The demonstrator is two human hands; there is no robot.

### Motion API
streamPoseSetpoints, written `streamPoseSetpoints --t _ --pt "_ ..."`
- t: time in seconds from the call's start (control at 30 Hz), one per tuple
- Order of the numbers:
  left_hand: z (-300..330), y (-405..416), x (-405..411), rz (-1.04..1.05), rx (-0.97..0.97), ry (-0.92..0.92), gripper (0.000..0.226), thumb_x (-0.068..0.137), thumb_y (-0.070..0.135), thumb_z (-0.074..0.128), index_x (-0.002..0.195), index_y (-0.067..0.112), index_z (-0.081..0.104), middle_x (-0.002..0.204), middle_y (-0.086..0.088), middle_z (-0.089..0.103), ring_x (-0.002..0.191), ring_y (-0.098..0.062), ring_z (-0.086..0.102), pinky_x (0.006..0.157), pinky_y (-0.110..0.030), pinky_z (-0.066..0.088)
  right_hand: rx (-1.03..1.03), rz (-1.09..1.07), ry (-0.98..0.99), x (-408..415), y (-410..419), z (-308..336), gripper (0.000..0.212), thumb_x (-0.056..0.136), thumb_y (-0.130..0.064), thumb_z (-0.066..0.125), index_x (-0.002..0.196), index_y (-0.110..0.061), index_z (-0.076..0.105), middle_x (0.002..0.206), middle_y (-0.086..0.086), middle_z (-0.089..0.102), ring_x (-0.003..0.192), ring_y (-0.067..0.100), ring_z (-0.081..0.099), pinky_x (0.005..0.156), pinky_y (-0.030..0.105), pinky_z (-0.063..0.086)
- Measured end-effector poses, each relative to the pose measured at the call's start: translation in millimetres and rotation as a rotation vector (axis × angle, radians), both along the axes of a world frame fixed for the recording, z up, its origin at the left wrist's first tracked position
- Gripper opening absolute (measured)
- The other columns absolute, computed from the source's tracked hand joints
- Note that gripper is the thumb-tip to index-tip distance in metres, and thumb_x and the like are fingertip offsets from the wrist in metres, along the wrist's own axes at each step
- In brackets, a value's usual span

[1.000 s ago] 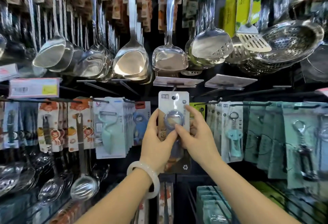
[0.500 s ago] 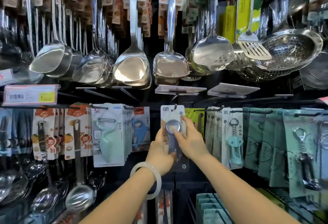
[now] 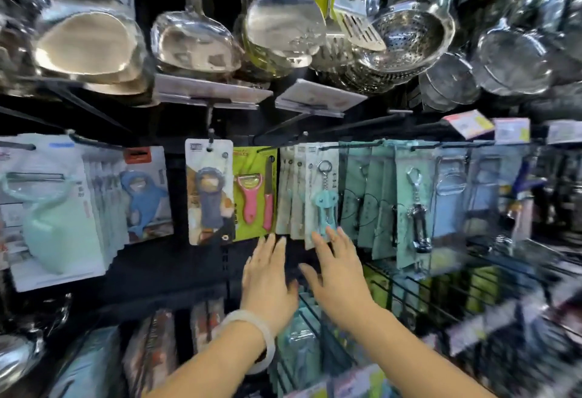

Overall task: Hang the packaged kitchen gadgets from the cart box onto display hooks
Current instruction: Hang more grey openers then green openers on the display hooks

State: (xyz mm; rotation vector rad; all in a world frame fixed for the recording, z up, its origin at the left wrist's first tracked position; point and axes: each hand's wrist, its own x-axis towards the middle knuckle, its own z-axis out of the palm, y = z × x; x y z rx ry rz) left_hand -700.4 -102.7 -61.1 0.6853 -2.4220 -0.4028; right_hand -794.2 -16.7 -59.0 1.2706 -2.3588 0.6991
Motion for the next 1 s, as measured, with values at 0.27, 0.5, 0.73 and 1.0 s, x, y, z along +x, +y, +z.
streamPoseSetpoints --t 0.27,0.5,0.73,1.0 --pt "-8.1 107.2 -99.5 -0.289 -0.357 -0.463 0.089 0.093 0.042 0.044 0.142 0.021 -0.027 0.149 -0.006 -0.037 0.137 -0.024 -0.035 0.113 -0.046 -0.016 0.34 -0.382 0.113 -71.9 142.9 -19.0 0.069 0.092 -0.056 0.033 0.149 -0.021 0.017 0.157 0.014 0.008 0.144 0.038 0.007 0.114 0.056 0.017" --pt "-22.7 237.1 -182.6 -0.563 -0.298 -0.519 0.089 0.092 0.053 0.042 0.144 0.023 -0.023 0.151 -0.006 -0.033 0.139 -0.024 -0.031 0.115 -0.049 -0.009 0.379 -0.651 -0.126 -124.6 301.2 -42.5 0.076 0.094 -0.058 0.028 0.148 -0.025 -0.013 0.155 0.009 -0.022 0.142 0.03 -0.022 0.116 0.048 -0.006" --pt "-54.4 383.3 -270.7 -0.765 -0.257 -0.545 0.085 0.093 0.053 0.039 0.144 0.024 -0.023 0.153 -0.005 -0.03 0.141 -0.025 -0.027 0.116 -0.048 -0.007 0.402 -0.844 -0.253 -179.6 442.0 -69.1 0.076 0.094 -0.057 0.028 0.148 -0.025 -0.014 0.155 0.007 -0.023 0.142 0.028 -0.023 0.116 0.047 -0.005" --pt "-84.4 517.5 -362.0 -0.922 -0.261 -0.536 0.085 0.092 0.053 0.04 0.147 0.022 -0.018 0.153 -0.007 -0.029 0.141 -0.026 -0.027 0.116 -0.046 -0.005 0.365 -0.976 -0.329 -244.2 577.4 -97.5 0.074 0.093 -0.057 0.031 0.15 -0.026 -0.004 0.158 0.01 -0.013 0.144 0.031 -0.016 0.117 0.048 -0.001"
